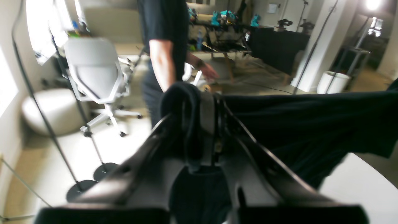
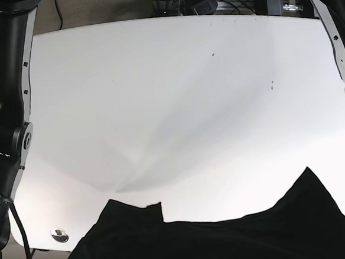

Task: Fold the T-shirt properly
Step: 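Lift the black T-shirt with both grippers and flick it flat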

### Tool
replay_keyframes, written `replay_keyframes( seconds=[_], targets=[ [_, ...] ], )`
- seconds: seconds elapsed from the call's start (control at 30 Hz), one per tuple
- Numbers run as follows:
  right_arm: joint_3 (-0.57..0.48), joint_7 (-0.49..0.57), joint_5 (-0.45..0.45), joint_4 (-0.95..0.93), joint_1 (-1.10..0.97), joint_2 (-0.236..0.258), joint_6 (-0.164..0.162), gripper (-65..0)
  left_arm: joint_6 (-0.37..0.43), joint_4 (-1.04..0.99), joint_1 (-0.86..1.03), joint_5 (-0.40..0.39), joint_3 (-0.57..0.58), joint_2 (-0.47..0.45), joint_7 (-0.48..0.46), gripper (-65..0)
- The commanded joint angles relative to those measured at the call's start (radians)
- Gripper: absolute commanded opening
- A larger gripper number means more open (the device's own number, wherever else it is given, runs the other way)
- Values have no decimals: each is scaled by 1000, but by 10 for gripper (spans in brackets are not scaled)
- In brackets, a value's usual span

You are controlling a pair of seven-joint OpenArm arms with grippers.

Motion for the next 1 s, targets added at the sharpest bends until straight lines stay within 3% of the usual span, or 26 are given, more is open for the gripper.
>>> replay_keyframes(
  seconds=[0.03,0.2,0.47,0.8,1.0],
  targets=[
    [6,16,5,17,44,33,-5,-623,5,13,-31,-13,0,-10,-32,-650],
    [62,-29,4,172,-129,49,-1,-623,-2,82,149,-18,-18,-14,-34,-650],
    [343,-35,7,454,-764,41,1,-623,-4,378,785,-20,-296,55,-29,-650],
    [529,-35,7,675,-1288,-137,1,-623,-16,616,1376,-20,-476,218,-29,-650],
    [557,-35,8,686,-1469,-158,2,-623,-67,657,1565,-15,-563,248,-29,-650]
  ],
)
